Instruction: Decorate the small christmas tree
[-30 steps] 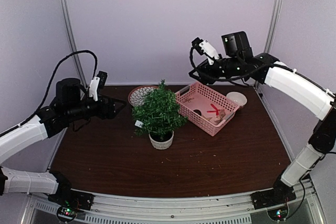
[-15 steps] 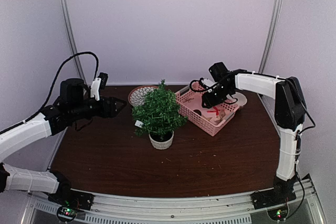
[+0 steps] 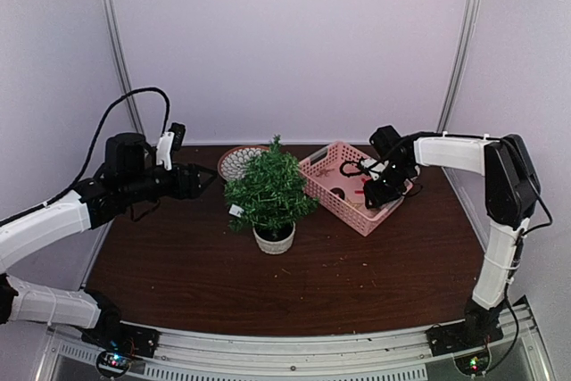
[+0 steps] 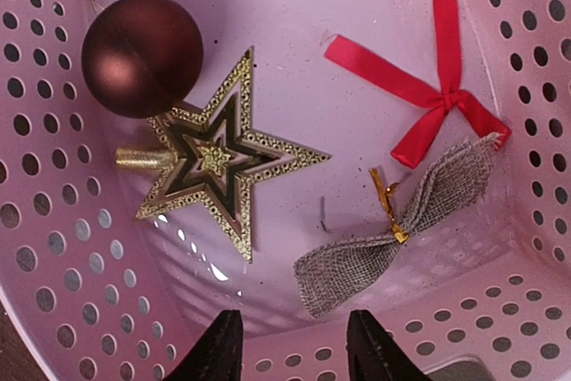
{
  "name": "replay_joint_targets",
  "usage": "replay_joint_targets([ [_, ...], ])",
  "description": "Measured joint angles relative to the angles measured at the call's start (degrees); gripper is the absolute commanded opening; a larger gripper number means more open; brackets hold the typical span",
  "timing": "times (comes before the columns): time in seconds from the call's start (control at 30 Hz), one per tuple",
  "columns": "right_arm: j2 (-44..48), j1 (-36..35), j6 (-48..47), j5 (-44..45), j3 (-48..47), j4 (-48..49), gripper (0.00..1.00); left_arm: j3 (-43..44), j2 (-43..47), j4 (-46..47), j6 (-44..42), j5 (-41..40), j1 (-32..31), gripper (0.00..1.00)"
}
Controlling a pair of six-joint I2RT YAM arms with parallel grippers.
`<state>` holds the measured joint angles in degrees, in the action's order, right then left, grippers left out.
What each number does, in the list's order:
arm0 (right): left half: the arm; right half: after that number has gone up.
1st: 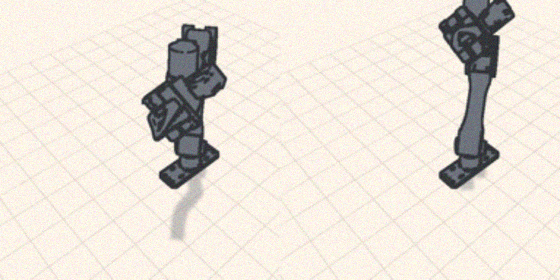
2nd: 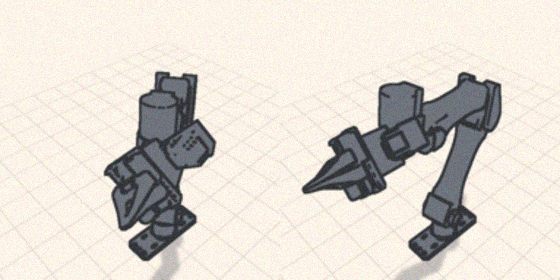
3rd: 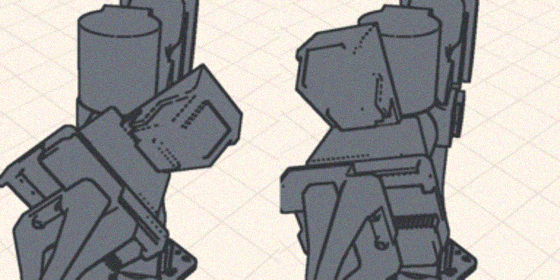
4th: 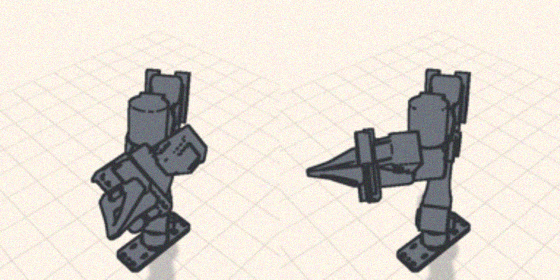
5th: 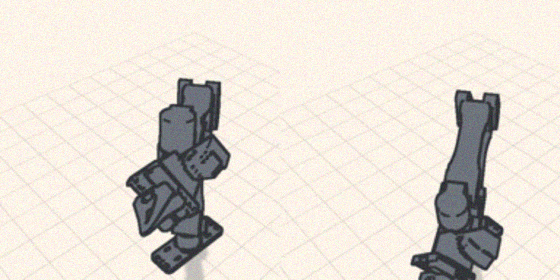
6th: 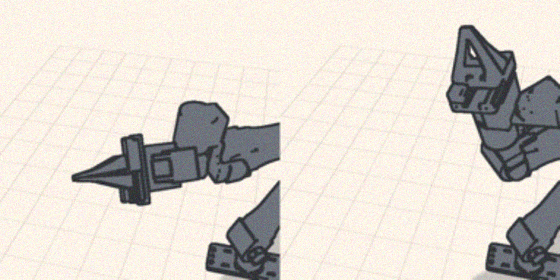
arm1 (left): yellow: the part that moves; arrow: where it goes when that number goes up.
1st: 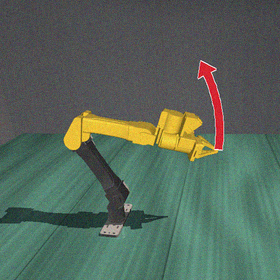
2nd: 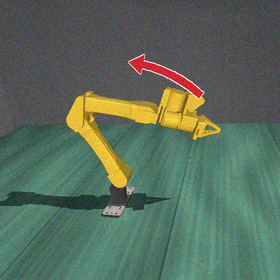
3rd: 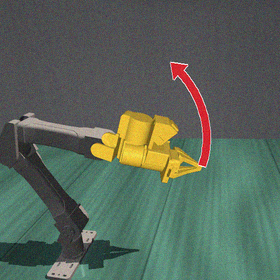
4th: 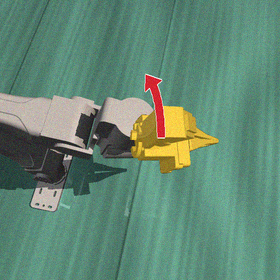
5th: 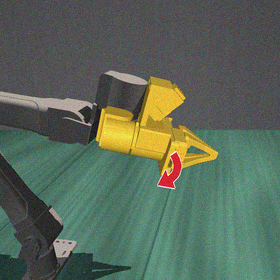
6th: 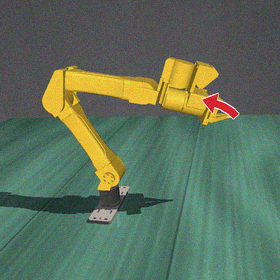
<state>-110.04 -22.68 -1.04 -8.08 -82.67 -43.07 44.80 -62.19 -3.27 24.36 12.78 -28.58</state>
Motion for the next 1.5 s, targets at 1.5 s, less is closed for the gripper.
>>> replay_joint_targets([
  [1.5,-8.59,0.09,-2.27,-13.18,-7.28,0.15,0.56,0.0,-1.6,0.04,0.15,0.07,0.04,0.78],
])
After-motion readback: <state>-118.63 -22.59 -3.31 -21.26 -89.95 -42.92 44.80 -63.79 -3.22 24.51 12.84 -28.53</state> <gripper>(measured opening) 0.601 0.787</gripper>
